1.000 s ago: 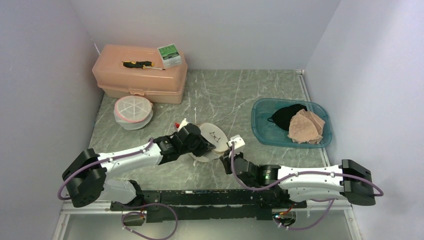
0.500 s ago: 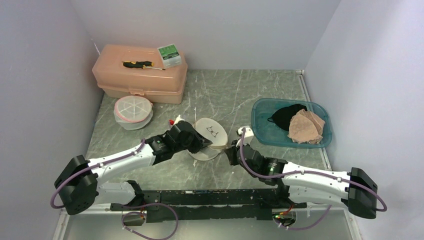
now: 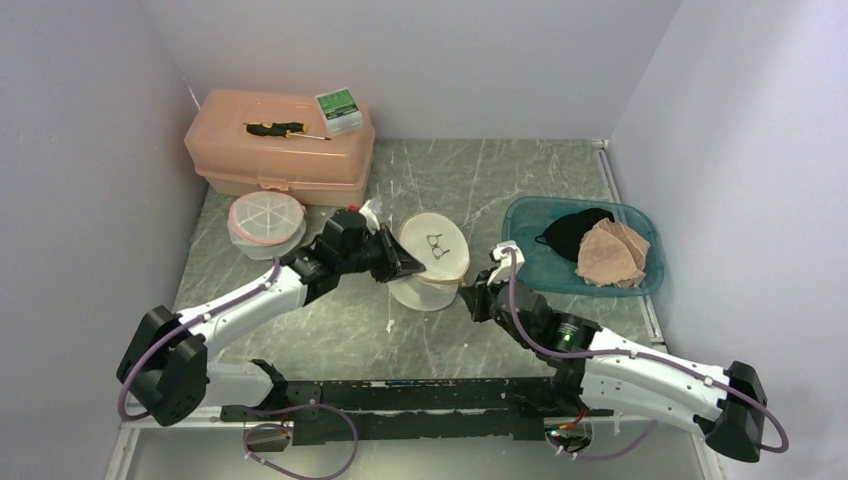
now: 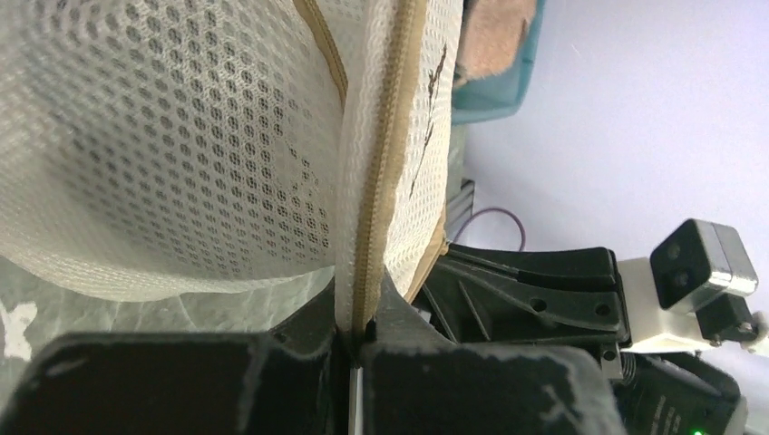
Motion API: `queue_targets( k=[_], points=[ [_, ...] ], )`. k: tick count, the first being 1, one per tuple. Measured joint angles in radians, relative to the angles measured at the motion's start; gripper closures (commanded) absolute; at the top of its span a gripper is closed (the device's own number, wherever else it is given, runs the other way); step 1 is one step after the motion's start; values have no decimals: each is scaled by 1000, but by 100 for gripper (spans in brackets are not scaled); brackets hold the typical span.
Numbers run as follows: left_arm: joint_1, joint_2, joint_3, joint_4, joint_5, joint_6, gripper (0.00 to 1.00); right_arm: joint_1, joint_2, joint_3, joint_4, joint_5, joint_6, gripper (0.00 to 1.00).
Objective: Unzip the laundry bag and remove the bra
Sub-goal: Unzip the laundry bag at the center of the board.
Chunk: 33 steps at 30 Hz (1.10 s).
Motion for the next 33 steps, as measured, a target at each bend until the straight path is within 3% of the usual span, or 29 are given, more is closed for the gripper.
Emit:
queue_targets(
  k=[2,3,9,17,21,29,33],
  points=[
    [23,24,45,-3,60,58,96,0,-21,29,-38,-12,-21,100],
    [37,41,83,-6,101,99,91,2,-31,48,-55,-16,-29,100],
    [77,106,185,4,210,250,45,36,-56,107,-81,-41,-35,100],
    [111,248,49,102,257,255,19,49,51,10,-32,-86,9,100],
    [121,216,-10,73,237,229,15,50,101,1,-24,-101,21,100],
    [125,-104,-15,-29,122,124,12,51,108,12,-12,-101,24,100],
    [85,-175,-27,-64,50,26,12,51,116,20,-9,-101,23,100]
  ],
)
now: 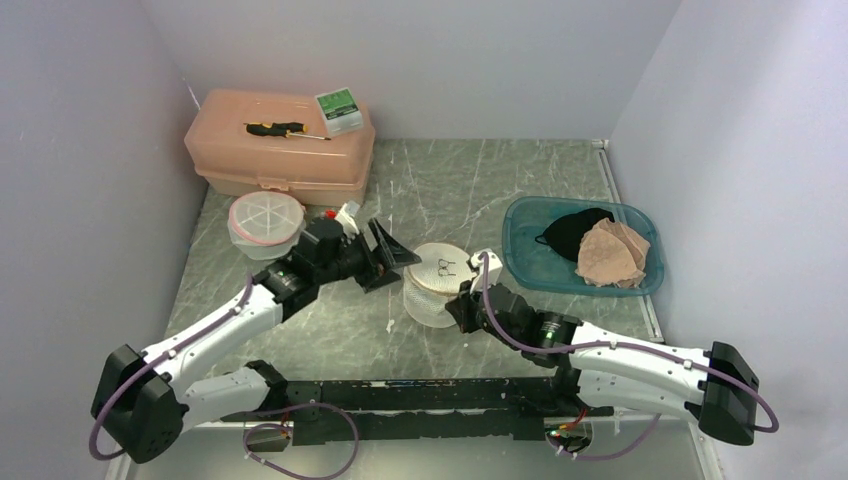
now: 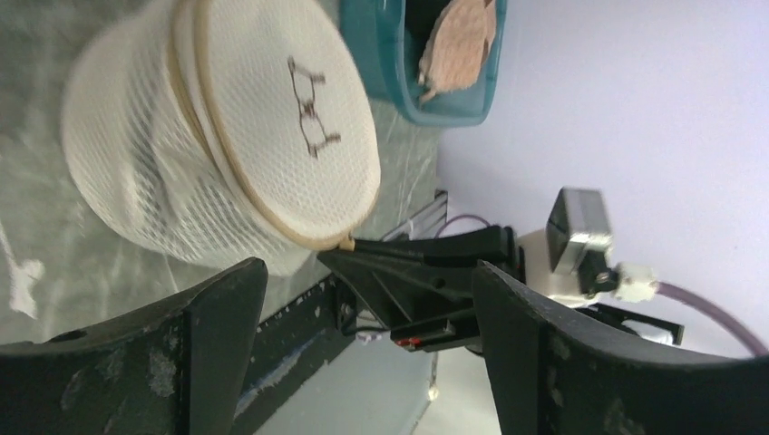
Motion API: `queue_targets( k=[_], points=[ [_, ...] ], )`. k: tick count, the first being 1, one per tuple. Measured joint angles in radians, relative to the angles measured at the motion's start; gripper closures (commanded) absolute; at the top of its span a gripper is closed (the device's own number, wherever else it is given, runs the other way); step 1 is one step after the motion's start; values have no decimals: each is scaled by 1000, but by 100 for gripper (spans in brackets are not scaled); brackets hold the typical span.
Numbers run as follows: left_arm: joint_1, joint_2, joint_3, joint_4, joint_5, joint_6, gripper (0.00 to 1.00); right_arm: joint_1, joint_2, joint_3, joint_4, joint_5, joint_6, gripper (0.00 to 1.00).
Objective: Unzip the laundry bag and remove the bra
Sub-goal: Unzip the laundry bag at the center of the board.
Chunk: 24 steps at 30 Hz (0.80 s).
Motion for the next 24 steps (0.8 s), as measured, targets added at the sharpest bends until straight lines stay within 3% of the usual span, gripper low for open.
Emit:
queue_targets(
  k=[5,12,24],
  points=[
    [-163,55,-14,-5,-95,-105,19,0,18,5,13,-1,-4,100],
    [-196,183,-3,1,-179,-178,26,1,27,8,19,-5,-5,100],
    [-199,292,18,41,-223,-213,72,21,47,56,0,-6,-6,100]
  ],
)
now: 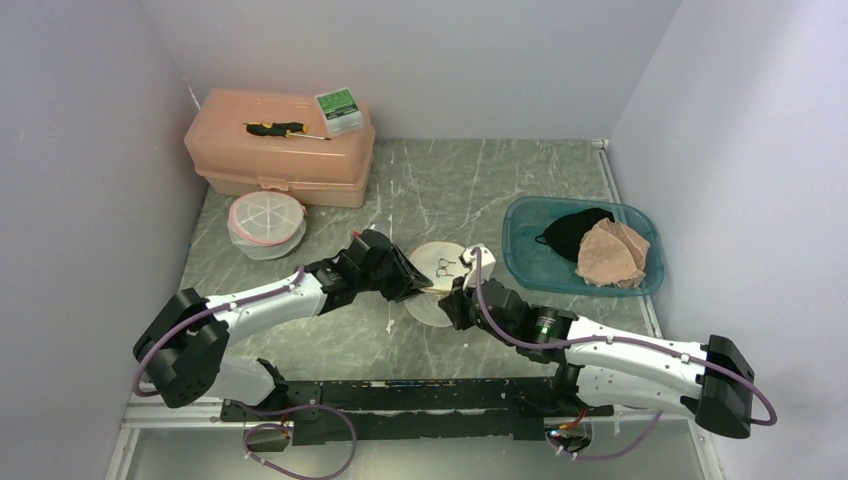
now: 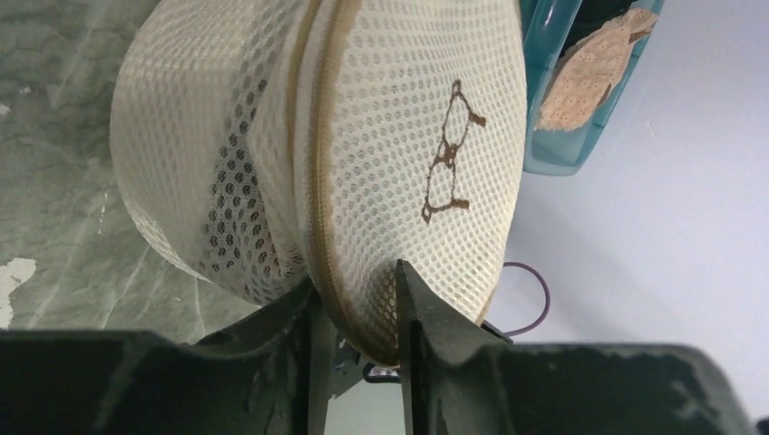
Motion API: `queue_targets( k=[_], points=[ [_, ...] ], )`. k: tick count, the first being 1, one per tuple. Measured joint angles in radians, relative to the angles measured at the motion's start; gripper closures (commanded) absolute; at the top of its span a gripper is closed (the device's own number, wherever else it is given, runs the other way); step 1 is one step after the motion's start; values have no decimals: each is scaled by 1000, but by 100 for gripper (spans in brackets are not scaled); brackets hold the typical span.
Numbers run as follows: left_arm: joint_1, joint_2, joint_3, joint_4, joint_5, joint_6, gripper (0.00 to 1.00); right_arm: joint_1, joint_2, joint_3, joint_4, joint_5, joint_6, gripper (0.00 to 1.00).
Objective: Unzip the laundry bag and remove the bra
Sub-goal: Unzip the laundry bag at the center of the board.
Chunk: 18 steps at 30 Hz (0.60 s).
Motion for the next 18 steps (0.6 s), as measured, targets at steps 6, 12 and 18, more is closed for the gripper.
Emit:
queue_targets(
  k=[6,12,18],
  points=[
    [0,-6,1,14,-19,2,97,4,43,98,-82,24,9,100],
    [5,-20,2,15,-27,5,98,8,63,111,-137,55,38,100],
    [12,-39,2,-2,-36,5,97,8,35,110,-163,74,64,100]
  ],
)
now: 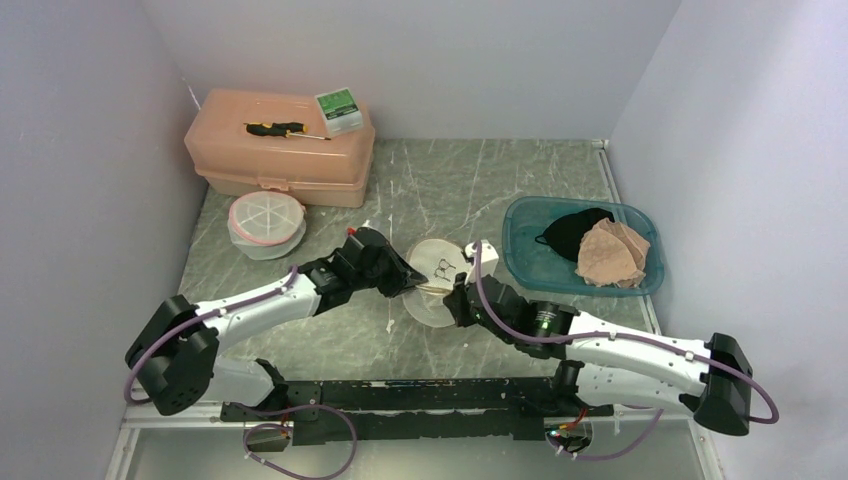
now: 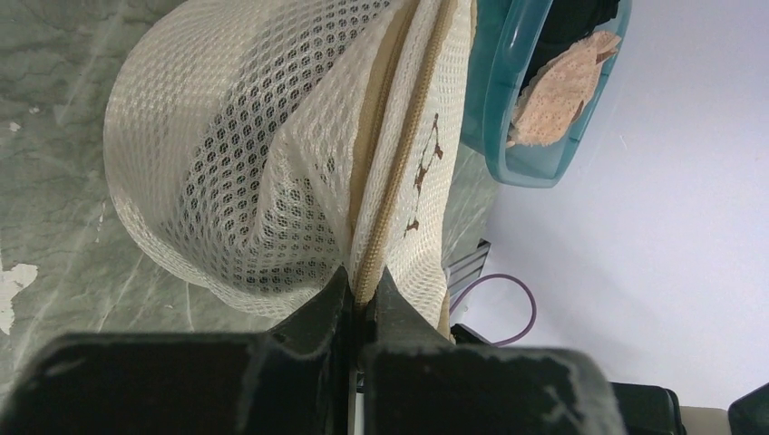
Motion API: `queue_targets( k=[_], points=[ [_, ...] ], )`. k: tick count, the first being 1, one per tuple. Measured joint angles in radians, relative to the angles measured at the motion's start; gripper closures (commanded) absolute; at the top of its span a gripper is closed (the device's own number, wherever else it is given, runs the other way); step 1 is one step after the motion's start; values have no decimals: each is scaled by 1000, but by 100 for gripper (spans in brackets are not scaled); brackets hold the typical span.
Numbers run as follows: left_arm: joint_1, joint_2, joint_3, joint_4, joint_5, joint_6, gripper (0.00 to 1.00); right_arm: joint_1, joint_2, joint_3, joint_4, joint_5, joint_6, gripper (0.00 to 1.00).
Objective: Unzip the laundry bag and remove the bra
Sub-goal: Unzip the laundry bag at the center of the board.
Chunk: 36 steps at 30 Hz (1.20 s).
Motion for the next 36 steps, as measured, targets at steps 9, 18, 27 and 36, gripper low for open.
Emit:
queue_targets(
  k=[9,18,27,36],
  points=[
    [14,-37,-3,-35,-19,4,97,0,-47,-16,-43,30,29,100],
    [18,-62,-22,-48,-29,14,97,0,-73,-48,-70,56,59,100],
    [21,-64,-35,-33,-3,58,59,0,-87,-58,-75,47,53,51],
    [25,-128,-19,-129,13,143,32,0,-183,-25,-164,46,9,30]
  ],
)
